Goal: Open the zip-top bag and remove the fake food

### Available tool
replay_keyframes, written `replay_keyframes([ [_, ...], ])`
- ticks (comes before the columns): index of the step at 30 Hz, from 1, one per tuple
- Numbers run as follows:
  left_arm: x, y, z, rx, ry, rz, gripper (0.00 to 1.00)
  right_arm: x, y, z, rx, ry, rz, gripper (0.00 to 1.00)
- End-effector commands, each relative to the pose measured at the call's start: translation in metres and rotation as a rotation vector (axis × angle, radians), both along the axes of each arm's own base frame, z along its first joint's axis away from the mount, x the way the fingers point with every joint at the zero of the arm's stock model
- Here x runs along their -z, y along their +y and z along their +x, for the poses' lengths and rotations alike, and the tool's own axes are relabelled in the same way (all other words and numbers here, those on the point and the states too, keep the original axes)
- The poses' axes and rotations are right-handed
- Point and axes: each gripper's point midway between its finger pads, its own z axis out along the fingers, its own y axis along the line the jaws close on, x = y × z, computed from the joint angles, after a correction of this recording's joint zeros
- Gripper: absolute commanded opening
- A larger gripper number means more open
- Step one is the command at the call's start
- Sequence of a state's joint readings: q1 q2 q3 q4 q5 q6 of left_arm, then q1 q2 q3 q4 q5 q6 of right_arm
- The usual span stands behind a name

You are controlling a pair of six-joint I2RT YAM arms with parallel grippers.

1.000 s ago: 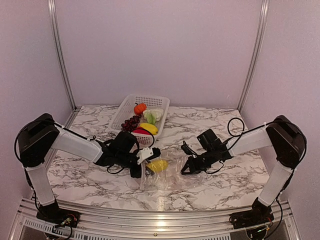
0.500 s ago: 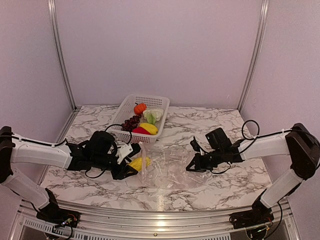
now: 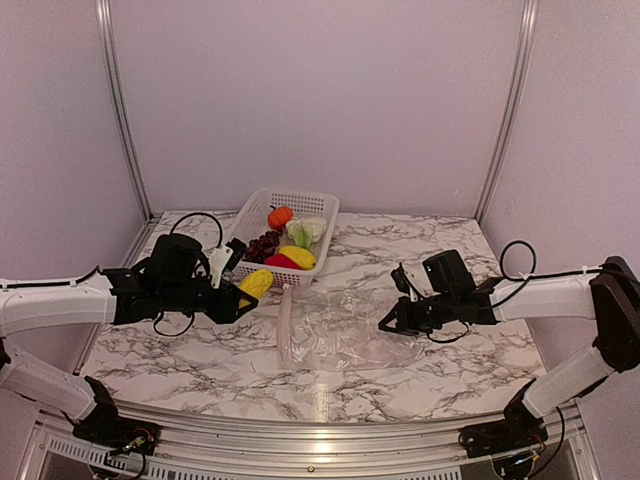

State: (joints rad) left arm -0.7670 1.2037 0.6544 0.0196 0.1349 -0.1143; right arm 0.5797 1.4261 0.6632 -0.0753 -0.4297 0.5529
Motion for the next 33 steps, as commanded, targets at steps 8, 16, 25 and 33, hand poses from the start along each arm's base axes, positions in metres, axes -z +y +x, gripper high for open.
replay_keyframes([
  [8, -0.043, -0.017, 0.162, -0.266, 0.104, 0.008, 0.44, -0.022, -0.002, 0.015, 0.038, -0.067, 0.008, 0.00],
  [16, -0.021, -0.027, 0.259, -0.374, 0.166, 0.045, 0.42, -0.030, -0.012, 0.018, 0.084, -0.093, -0.022, 0.00],
  [25, 0.039, -0.027, 0.285, -0.370, 0.263, 0.047, 0.62, -0.029, -0.017, 0.022, 0.104, -0.088, -0.065, 0.00],
  [33, 0.002, -0.021, 0.279, -0.355, 0.209, 0.031, 0.81, -0.027, -0.029, 0.018, 0.124, -0.063, -0.095, 0.19],
])
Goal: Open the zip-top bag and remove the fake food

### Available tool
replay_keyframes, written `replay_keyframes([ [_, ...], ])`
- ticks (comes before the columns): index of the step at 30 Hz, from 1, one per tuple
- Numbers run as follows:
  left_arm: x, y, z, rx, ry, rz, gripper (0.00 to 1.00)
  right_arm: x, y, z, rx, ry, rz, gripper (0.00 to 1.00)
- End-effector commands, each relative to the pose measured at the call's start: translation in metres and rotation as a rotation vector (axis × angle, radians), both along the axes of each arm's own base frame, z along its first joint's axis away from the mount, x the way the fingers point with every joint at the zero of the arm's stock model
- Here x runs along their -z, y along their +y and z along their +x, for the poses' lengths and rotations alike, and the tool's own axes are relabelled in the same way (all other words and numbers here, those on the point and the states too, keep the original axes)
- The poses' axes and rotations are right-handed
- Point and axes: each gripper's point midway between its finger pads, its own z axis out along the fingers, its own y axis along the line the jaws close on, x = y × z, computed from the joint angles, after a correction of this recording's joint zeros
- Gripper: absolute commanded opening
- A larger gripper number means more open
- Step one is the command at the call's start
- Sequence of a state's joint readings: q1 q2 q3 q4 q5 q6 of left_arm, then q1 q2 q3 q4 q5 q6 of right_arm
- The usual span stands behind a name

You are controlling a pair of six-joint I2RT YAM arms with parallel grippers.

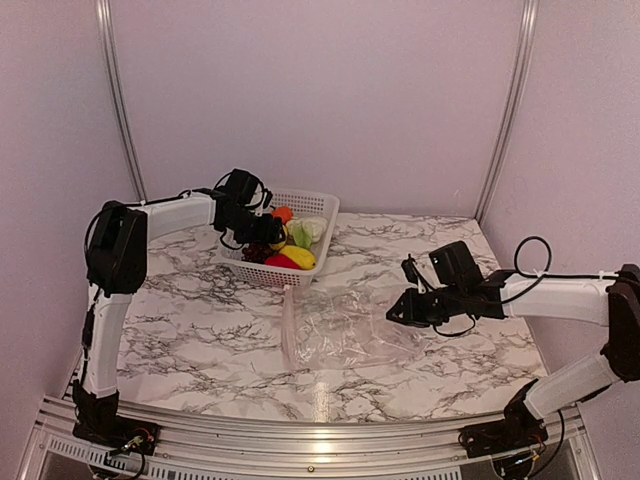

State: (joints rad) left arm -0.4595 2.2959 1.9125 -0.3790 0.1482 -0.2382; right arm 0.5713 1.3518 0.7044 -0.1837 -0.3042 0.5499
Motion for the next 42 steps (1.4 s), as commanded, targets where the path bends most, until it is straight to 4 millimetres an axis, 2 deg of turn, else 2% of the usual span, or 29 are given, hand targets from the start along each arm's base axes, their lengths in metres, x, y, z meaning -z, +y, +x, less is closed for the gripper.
replay_keyframes([
  [1, -0.056, 0.003, -0.010, 0.027, -0.068, -0.024, 0.81, -0.009, -0.014, 0.004, 0.043, -0.001, -0.023, 0.19],
  [4, -0.075, 0.009, -0.036, 0.056, -0.070, -0.047, 0.81, -0.010, -0.031, 0.005, 0.093, 0.014, -0.013, 0.22],
  [5, -0.093, 0.010, -0.050, 0.070, -0.096, -0.073, 0.81, -0.009, -0.038, 0.005, 0.113, 0.022, -0.004, 0.26],
  [8, -0.106, 0.008, -0.093, 0.117, -0.114, -0.135, 0.80, -0.007, -0.052, 0.006, 0.157, 0.034, 0.033, 0.30],
  [9, -0.106, 0.008, -0.109, 0.131, -0.100, -0.140, 0.80, -0.008, -0.054, 0.007, 0.162, 0.033, 0.049, 0.31],
  [10, -0.096, 0.006, -0.130, 0.154, -0.066, -0.138, 0.80, -0.010, -0.054, 0.008, 0.159, 0.034, 0.066, 0.34],
  [15, -0.074, -0.004, -0.204, 0.203, 0.040, -0.186, 0.79, -0.018, -0.041, 0.009, 0.112, 0.041, 0.135, 0.43],
  [18, -0.056, -0.015, -0.238, 0.192, 0.120, -0.260, 0.77, -0.025, -0.034, 0.010, 0.080, 0.045, 0.155, 0.46],
  [21, -0.043, -0.033, -0.264, 0.189, 0.186, -0.352, 0.76, -0.028, -0.032, 0.011, 0.056, 0.050, 0.149, 0.47],
  [25, -0.028, -0.058, -0.277, 0.204, 0.226, -0.409, 0.75, -0.014, -0.035, 0.009, 0.053, 0.084, 0.109, 0.49],
  [28, -0.017, -0.066, -0.276, 0.196, 0.240, -0.398, 0.74, -0.007, -0.032, 0.007, 0.033, 0.113, 0.111, 0.50],
  [31, -0.007, -0.073, -0.274, 0.192, 0.255, -0.405, 0.72, -0.008, -0.026, 0.008, 0.018, 0.112, 0.143, 0.51],
  [35, 0.002, -0.084, -0.269, 0.188, 0.266, -0.419, 0.61, -0.001, -0.026, 0.009, 0.013, 0.121, 0.130, 0.49],
  [37, 0.006, -0.090, -0.268, 0.194, 0.280, -0.445, 0.50, 0.002, -0.026, 0.008, 0.006, 0.129, 0.125, 0.40],
  [39, 0.009, -0.092, -0.269, 0.195, 0.290, -0.458, 0.37, 0.006, -0.028, 0.006, 0.009, 0.139, 0.109, 0.27],
  [42, 0.016, -0.086, -0.273, 0.179, 0.302, -0.450, 0.19, 0.010, -0.037, 0.003, 0.032, 0.140, 0.072, 0.09],
])
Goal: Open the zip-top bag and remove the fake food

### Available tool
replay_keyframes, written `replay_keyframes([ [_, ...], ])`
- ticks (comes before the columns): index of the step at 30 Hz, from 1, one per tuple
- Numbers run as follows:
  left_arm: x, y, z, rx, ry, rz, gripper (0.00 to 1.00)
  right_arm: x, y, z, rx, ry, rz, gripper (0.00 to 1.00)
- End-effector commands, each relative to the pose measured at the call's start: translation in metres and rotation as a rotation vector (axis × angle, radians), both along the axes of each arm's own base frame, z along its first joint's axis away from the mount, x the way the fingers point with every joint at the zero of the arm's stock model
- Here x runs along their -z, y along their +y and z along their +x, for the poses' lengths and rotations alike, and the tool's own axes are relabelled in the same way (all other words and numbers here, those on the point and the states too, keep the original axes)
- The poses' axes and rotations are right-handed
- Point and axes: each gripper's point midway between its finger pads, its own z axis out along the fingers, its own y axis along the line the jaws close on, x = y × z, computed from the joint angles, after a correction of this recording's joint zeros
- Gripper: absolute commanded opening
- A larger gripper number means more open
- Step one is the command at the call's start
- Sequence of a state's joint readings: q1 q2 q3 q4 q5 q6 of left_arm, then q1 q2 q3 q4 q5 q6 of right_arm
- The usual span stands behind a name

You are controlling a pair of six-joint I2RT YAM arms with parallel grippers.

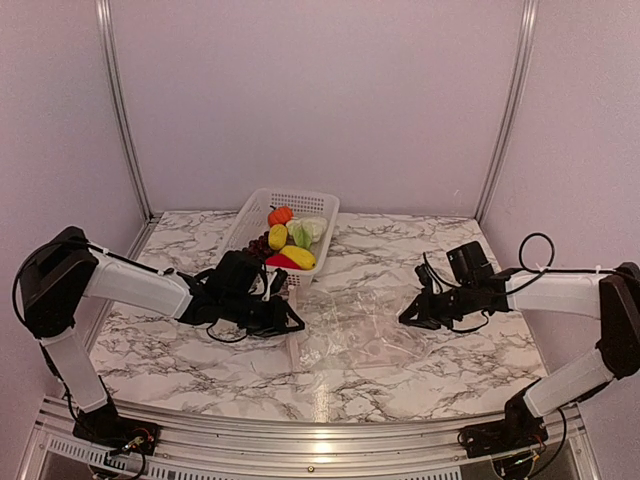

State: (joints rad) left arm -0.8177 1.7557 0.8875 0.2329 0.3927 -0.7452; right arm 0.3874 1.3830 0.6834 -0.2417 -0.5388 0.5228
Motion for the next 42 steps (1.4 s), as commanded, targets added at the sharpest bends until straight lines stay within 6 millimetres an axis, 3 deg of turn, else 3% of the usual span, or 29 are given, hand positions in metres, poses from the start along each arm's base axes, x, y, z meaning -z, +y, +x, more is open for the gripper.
replay_keyframes([
  [1, -0.003, -0.004, -0.001, -0.001, -0.005, -0.044, 0.12, -0.002, -0.012, 0.002, 0.025, -0.019, -0.044, 0.03],
  [4, 0.009, 0.003, -0.004, -0.012, 0.015, -0.020, 0.00, 0.005, -0.028, -0.002, 0.066, -0.002, -0.064, 0.00],
  [10, 0.041, 0.019, 0.000, -0.063, 0.070, 0.062, 0.00, 0.020, -0.070, -0.008, 0.190, 0.038, -0.125, 0.00],
  [14, 0.058, 0.010, 0.007, -0.040, 0.086, 0.105, 0.00, 0.033, -0.081, -0.011, 0.215, 0.063, -0.163, 0.00],
  [18, 0.072, -0.006, 0.009, 0.002, 0.104, 0.138, 0.00, 0.044, -0.079, -0.013, 0.192, 0.085, -0.164, 0.00],
  [22, 0.077, -0.005, 0.010, -0.018, 0.120, 0.166, 0.10, 0.050, -0.071, -0.013, 0.132, 0.089, -0.139, 0.00],
  [25, 0.073, 0.003, 0.010, -0.039, 0.108, 0.185, 0.25, 0.048, -0.073, -0.013, 0.117, 0.078, -0.160, 0.03],
  [29, 0.043, 0.007, 0.011, -0.039, 0.044, 0.172, 0.50, 0.024, -0.078, -0.007, 0.127, 0.023, -0.189, 0.22],
  [33, 0.000, 0.019, 0.015, -0.049, -0.035, 0.203, 0.72, -0.018, -0.088, 0.007, 0.167, -0.081, -0.224, 0.43],
  [36, -0.041, 0.032, 0.020, -0.064, -0.131, 0.230, 0.95, -0.054, -0.090, 0.014, 0.179, -0.176, -0.214, 0.57],
  [38, -0.068, 0.045, 0.027, -0.089, -0.194, 0.259, 0.99, -0.078, -0.089, 0.019, 0.173, -0.243, -0.203, 0.72],
  [42, -0.132, 0.080, 0.049, -0.203, -0.291, 0.238, 0.99, -0.135, -0.087, 0.033, 0.177, -0.390, -0.177, 0.80],
])
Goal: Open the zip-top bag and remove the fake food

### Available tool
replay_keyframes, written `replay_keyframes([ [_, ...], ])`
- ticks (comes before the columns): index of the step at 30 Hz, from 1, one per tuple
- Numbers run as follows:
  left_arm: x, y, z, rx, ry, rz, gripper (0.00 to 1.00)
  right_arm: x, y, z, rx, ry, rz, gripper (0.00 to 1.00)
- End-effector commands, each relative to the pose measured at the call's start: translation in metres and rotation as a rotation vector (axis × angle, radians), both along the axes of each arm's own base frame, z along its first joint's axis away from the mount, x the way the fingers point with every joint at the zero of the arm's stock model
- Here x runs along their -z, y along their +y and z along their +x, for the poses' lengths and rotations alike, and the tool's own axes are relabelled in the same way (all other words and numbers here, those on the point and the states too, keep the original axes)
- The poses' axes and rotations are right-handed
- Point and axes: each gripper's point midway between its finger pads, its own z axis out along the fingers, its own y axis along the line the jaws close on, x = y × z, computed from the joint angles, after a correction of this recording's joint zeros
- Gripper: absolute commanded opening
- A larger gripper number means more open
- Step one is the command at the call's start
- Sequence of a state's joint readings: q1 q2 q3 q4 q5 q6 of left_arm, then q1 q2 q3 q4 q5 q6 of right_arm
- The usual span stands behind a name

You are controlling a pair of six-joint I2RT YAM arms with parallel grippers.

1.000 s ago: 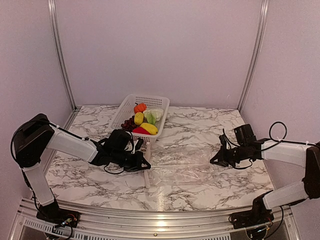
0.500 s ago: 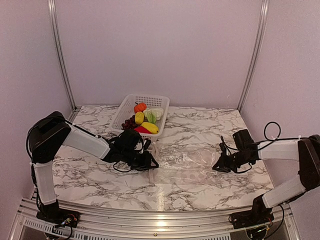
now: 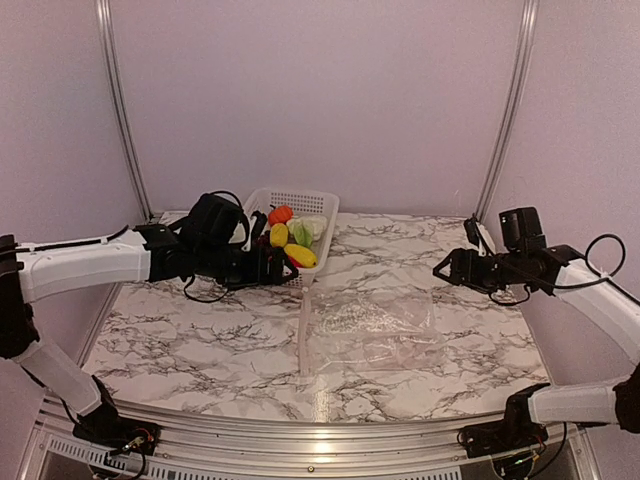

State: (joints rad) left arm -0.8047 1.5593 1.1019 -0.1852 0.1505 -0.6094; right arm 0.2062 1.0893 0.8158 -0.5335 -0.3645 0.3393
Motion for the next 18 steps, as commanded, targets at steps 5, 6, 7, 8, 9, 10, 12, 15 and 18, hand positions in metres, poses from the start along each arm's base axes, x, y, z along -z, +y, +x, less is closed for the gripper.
replay_keyframes([
  [5, -0.108, 0.096, 0.040, -0.235, -0.180, -0.017, 0.99, -0.123, 0.003, 0.027, -0.025, -0.312, 0.032, 0.85],
  [6, -0.116, 0.107, 0.043, -0.262, -0.197, -0.021, 0.99, -0.136, 0.005, 0.029, -0.029, -0.350, 0.042, 0.85],
  [7, -0.123, 0.116, 0.043, -0.289, -0.214, -0.027, 0.99, -0.146, 0.007, 0.031, -0.038, -0.381, 0.055, 0.85],
  [8, -0.129, 0.125, 0.043, -0.312, -0.230, -0.033, 0.99, -0.155, 0.010, 0.033, -0.052, -0.413, 0.071, 0.86],
  [9, -0.131, 0.132, 0.042, -0.329, -0.241, -0.028, 0.99, -0.160, 0.014, 0.033, -0.072, -0.437, 0.089, 0.90],
  [10, -0.131, 0.137, 0.040, -0.338, -0.244, -0.020, 0.99, -0.163, 0.017, 0.033, -0.088, -0.453, 0.107, 0.94],
  [12, -0.123, 0.149, 0.036, -0.364, -0.247, 0.014, 0.99, -0.161, 0.023, 0.031, -0.113, -0.463, 0.146, 0.98],
  [15, -0.104, 0.154, 0.027, -0.382, -0.207, 0.005, 0.99, -0.142, 0.030, 0.027, -0.138, -0.441, 0.190, 0.99],
  [18, -0.077, 0.160, 0.022, -0.444, -0.147, -0.009, 0.99, -0.115, 0.033, 0.022, -0.144, -0.399, 0.207, 0.99],
])
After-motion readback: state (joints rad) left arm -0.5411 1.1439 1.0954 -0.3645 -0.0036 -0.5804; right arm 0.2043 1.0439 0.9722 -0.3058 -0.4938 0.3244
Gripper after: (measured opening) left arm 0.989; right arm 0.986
